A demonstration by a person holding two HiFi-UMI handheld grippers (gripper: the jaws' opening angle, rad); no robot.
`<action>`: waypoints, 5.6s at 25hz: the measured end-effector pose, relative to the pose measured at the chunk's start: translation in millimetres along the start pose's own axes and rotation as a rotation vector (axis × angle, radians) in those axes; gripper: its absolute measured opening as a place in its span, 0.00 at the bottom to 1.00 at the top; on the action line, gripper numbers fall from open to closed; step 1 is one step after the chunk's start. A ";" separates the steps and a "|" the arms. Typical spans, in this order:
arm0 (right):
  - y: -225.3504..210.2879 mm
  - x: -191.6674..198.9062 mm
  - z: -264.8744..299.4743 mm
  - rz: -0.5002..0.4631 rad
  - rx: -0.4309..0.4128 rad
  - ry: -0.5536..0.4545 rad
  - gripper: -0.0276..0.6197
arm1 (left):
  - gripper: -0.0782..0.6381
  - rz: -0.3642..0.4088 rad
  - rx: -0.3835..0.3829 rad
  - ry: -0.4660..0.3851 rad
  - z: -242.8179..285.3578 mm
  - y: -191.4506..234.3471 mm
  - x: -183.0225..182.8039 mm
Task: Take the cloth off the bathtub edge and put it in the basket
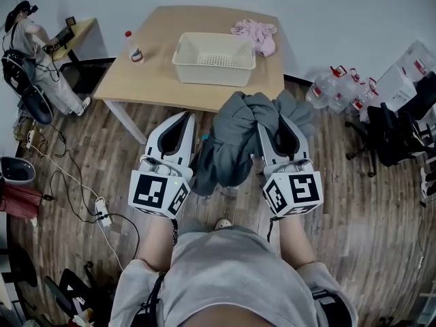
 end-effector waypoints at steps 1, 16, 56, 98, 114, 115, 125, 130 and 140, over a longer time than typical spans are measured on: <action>-2.9 1.3 2.2 0.001 -0.003 -0.001 0.29 | 0.13 0.004 -0.002 0.001 2.1 -0.7 1.2; -25.2 16.6 50.1 0.031 0.071 0.005 0.29 | 0.13 -0.020 0.062 0.028 61.1 29.8 23.9; -41.0 23.5 247.7 0.044 0.388 -0.019 0.29 | 0.13 -0.081 0.342 0.075 238.0 188.8 63.3; -250.3 -1.7 462.1 -0.011 0.154 -0.076 0.29 | 0.13 -0.025 0.040 0.066 421.2 224.1 81.8; -246.0 153.6 471.2 0.165 0.151 0.268 0.29 | 0.13 -0.044 0.017 0.190 424.8 233.9 123.4; -246.2 160.0 471.2 0.171 0.144 0.288 0.29 | 0.13 -0.045 0.015 0.195 424.6 233.6 125.6; -255.2 204.1 478.5 0.220 0.076 0.462 0.29 | 0.13 -0.043 -0.005 0.220 423.8 228.9 134.2; -262.4 224.6 486.2 0.302 0.049 0.532 0.29 | 0.13 -0.038 -0.020 0.233 423.4 230.8 137.2; -277.4 255.2 496.0 0.421 0.046 0.648 0.29 | 0.13 -0.033 -0.051 0.242 421.4 234.8 140.7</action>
Point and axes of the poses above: the fingertips, and each gripper's own axes: z forward along the fingers, y to its left, x out of its underside, the point moved 6 cm from there along -z, backward along the fingers, and after that the axes turned 14 degrees about -x, right-handed, at the moved point
